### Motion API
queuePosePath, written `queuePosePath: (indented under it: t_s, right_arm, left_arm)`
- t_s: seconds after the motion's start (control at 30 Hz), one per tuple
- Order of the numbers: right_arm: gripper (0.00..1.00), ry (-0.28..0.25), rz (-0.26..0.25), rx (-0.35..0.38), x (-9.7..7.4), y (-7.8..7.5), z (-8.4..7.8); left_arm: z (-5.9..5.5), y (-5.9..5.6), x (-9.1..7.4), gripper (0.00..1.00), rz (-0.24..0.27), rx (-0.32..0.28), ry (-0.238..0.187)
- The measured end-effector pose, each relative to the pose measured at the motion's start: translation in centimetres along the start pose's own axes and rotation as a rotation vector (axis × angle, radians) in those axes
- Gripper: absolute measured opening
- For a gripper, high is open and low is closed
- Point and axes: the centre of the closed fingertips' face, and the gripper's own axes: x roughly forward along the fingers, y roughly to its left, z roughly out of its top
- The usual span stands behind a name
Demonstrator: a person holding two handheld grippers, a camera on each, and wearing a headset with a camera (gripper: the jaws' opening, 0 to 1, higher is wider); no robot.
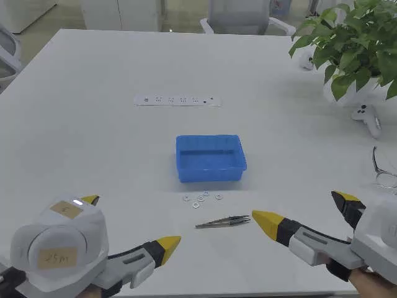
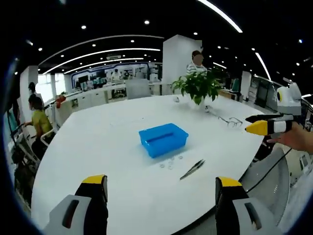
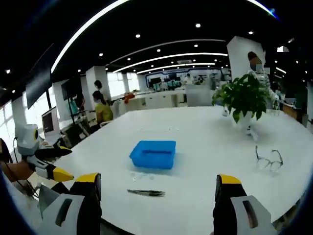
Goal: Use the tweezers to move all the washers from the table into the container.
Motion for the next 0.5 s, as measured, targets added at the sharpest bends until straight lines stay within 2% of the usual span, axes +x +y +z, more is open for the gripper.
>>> queuePosePath:
  t_s: [0.07, 0.1, 0.13, 0.2, 0.27, 0.3, 0.37, 0.43, 0.5]
  right_arm:
    - [0.95, 0.0, 0.023, -0.019, 0.13, 0.4, 0.01]
    - [0.95, 0.023, 0.043, -0.023, 0.2, 0.85, -0.16]
    - [0.95, 0.02, 0.044, -0.03, 0.2, 0.97, 0.02]
    - [0.95, -0.005, 0.041, -0.04, 0.36, 1.08, 0.42]
    - [0.95, -0.01, 0.035, -0.03, 0.7, 1.11, 0.35]
    - [0.95, -0.005, 0.018, -0.021, 0.87, 0.97, 0.19]
    - [0.95, -0.011, -0.006, -0.021, 0.92, 0.75, 0.12]
    - [0.95, -0.027, -0.014, -0.023, 0.65, 0.67, 0.3]
    - [0.95, -0.028, -0.026, -0.022, 0.51, 0.43, 0.25]
  left_arm:
    - [-0.04, 0.24, 0.06, 0.95, 0.028, -0.026, -0.013]
    - [-0.32, 0.21, 0.09, 0.95, 0.028, -0.041, 0.004]
    - [-0.41, 0.33, 0.11, 0.95, 0.033, -0.047, 0.009]
    - [-0.18, 0.48, 0.11, 0.95, 0.034, -0.047, -0.011]
    - [-0.31, 0.71, 0.25, 0.95, 0.025, -0.047, -0.014]
    - [-0.54, 0.65, 0.33, 0.95, 0.008, -0.046, 0.0]
    - [-0.52, 0.51, 0.34, 0.95, -0.011, -0.018, -0.015]
    - [-0.85, 0.67, 0.19, 0.95, -0.007, 0.005, 0.011]
    - [-0.56, 0.77, -0.04, 0.95, -0.011, 0.007, 0.001]
